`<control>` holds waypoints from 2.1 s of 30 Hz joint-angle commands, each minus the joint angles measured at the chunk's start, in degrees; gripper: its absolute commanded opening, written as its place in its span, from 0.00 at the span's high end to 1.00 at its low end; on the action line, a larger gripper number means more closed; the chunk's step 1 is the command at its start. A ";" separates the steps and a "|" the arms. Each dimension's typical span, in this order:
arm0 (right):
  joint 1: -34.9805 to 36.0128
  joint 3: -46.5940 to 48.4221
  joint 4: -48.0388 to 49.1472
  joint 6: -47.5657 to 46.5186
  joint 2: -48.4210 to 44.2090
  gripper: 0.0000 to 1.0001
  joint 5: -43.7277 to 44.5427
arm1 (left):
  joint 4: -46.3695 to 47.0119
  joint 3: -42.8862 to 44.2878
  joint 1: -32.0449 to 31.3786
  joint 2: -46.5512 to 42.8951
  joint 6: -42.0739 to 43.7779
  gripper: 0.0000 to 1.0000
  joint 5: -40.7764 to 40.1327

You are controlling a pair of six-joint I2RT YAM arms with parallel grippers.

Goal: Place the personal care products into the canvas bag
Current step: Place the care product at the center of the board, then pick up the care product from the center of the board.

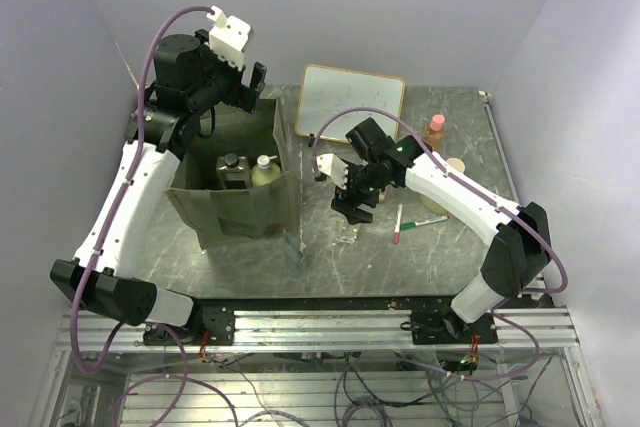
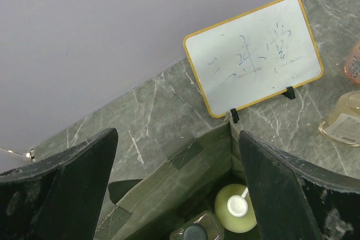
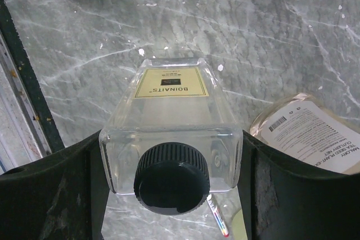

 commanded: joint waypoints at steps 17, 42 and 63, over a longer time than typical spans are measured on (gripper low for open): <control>0.64 -2.27 4.01 -0.91 -2.97 0.40 -1.08 | 0.92 0.80 0.29 -2.49 4.00 0.01 3.54; -1.74 1.61 6.12 6.56 -15.64 0.00 -0.50 | -2.46 5.28 -2.96 1.85 6.79 0.01 9.99; -28.34 1.94 7.26 21.78 -22.95 0.00 -4.79 | -18.17 0.47 -26.81 9.46 24.04 0.01 17.25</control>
